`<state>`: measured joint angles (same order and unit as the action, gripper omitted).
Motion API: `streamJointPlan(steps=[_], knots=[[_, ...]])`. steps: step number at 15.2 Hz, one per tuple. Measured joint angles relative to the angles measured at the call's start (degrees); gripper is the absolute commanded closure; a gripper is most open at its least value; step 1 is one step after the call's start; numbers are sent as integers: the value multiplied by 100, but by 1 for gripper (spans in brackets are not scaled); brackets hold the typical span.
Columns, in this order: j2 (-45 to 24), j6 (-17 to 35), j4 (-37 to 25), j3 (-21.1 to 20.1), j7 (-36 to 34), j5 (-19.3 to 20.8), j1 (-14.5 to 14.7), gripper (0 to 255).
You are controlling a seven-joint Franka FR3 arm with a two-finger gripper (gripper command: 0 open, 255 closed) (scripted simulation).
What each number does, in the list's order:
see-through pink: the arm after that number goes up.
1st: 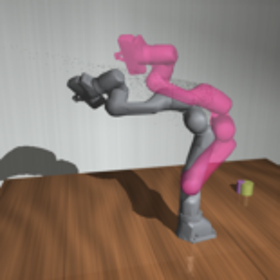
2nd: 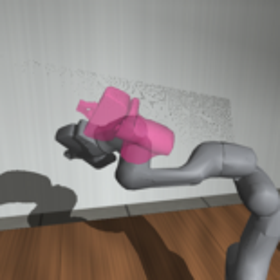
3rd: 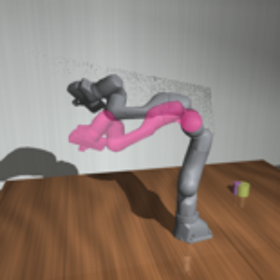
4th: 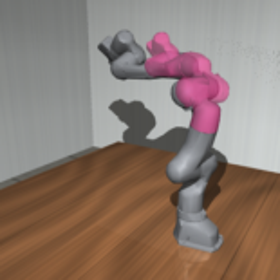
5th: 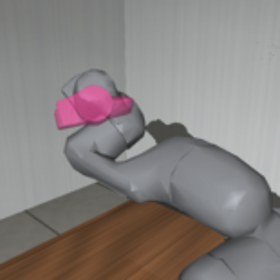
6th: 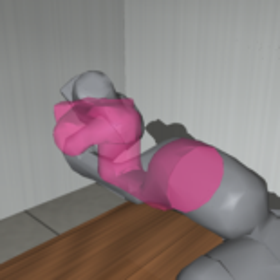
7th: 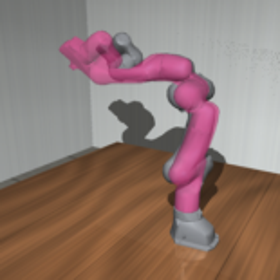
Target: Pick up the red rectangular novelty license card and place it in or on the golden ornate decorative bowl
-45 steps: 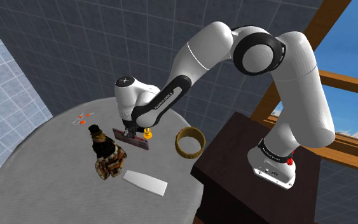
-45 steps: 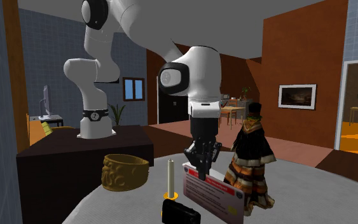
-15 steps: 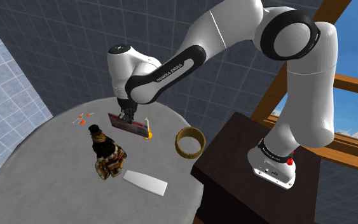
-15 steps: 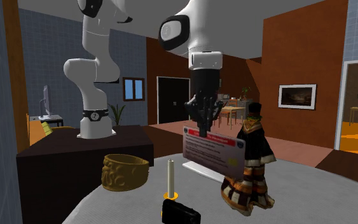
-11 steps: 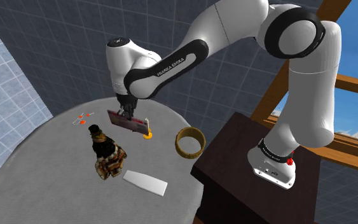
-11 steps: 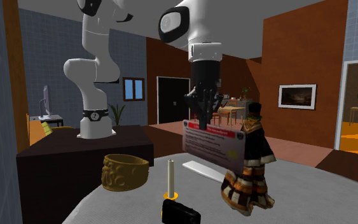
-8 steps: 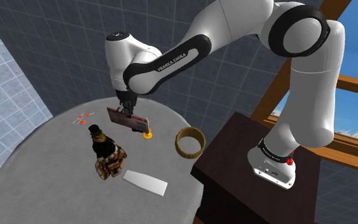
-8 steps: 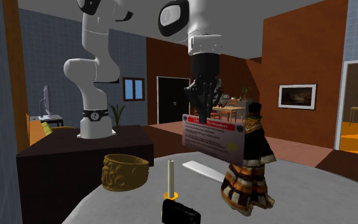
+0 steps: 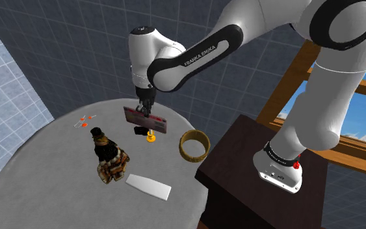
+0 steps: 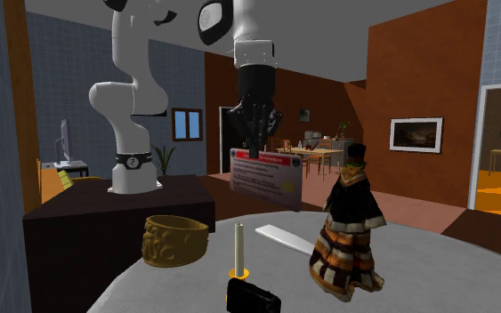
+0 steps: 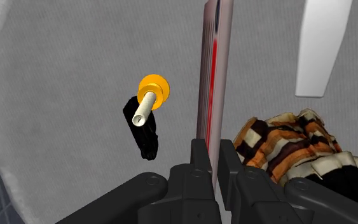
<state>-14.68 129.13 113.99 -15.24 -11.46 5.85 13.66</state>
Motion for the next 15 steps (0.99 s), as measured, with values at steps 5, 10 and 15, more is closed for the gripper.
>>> streamJointPlan(steps=[5, 10, 15], knots=[[1094, 272, 1313, -15, 353, -358, -197, 255], [2277, 282, 2465, 97, 827, -758, -288, 255], [3465, 156, 3519, 341, 1292, -1026, -288, 255]])
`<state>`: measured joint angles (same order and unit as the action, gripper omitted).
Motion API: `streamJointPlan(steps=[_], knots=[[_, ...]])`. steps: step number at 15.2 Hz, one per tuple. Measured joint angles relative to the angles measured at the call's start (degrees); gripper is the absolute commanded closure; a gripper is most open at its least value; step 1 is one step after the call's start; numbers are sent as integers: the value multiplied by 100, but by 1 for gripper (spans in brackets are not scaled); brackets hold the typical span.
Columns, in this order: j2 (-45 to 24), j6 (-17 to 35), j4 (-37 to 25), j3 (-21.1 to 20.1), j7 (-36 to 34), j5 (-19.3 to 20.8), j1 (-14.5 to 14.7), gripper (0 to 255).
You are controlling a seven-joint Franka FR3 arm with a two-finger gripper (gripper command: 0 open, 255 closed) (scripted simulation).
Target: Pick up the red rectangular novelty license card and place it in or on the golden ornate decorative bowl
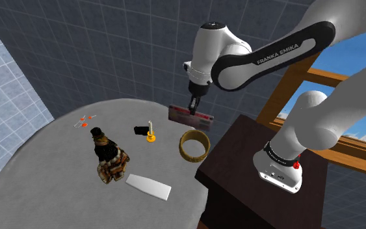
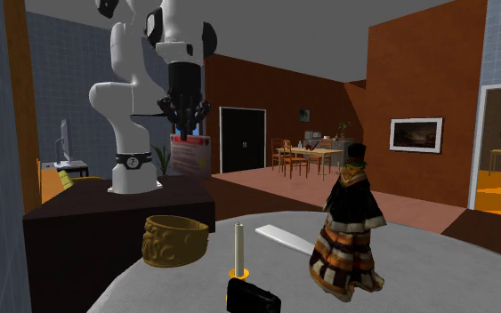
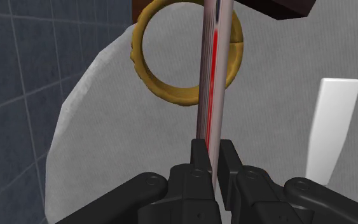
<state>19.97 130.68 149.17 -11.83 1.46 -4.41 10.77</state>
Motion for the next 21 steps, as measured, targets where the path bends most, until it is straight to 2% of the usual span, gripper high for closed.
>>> streamJointPlan(steps=[4, 6, 10, 21], knots=[[1054, -323, 734, 267, 347, -66, -7, 255], [1201, -276, 931, 316, 414, -70, -13, 255], [1106, 50, 1165, 298, 420, -93, -1, 255], [226, 1271, 1509, 190, 366, -93, -30, 255]])
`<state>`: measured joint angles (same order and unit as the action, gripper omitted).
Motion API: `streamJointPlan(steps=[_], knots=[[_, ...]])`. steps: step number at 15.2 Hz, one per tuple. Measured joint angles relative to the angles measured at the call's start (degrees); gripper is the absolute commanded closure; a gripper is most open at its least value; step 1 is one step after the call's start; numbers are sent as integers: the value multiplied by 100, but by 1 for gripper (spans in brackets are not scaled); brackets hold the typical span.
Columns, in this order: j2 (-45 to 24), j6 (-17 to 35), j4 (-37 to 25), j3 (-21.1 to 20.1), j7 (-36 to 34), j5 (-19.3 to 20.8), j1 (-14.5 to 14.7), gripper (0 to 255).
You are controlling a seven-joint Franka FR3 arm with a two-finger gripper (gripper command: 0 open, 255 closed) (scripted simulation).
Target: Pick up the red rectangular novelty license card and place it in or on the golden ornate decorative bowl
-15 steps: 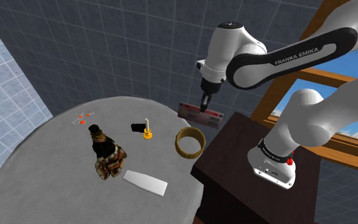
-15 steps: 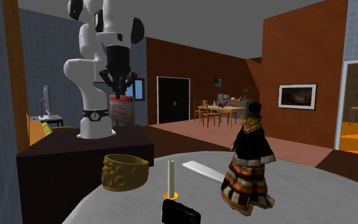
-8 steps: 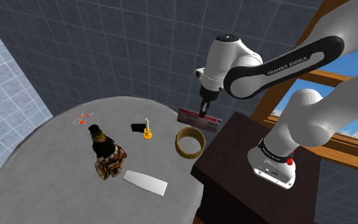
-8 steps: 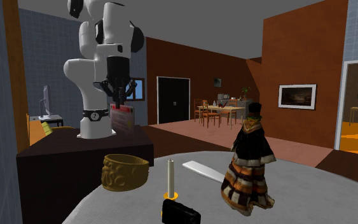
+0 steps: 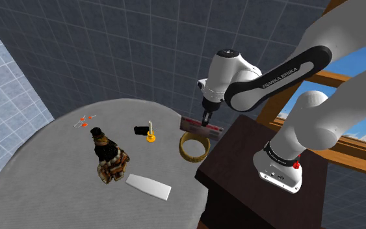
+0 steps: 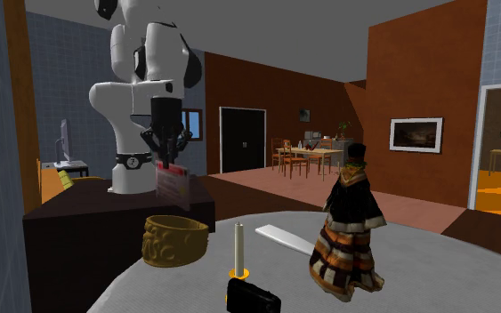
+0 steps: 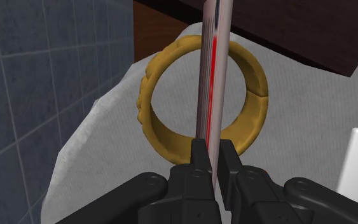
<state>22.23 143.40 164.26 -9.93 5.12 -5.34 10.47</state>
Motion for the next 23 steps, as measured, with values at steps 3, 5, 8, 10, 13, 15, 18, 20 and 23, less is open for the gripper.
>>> streamJointPlan(steps=[3, 5, 8, 10, 13, 15, 18, 20, 23], knots=[[-238, 337, 99, -23, -12, 12, -15, 255], [-436, 572, 138, -34, -16, 34, -40, 255], [-651, 807, 157, -54, -37, 63, -64, 255], [-680, 835, 153, -58, -43, 66, -66, 255], [-687, 842, 150, -58, -43, 68, -67, 255], [-688, 843, 150, -59, -43, 68, -67, 0], [-688, 843, 151, -59, -43, 68, -67, 0], [-688, 843, 151, -59, -43, 68, -67, 0], [-221, 260, 21, -10, 3, 27, -35, 0]])
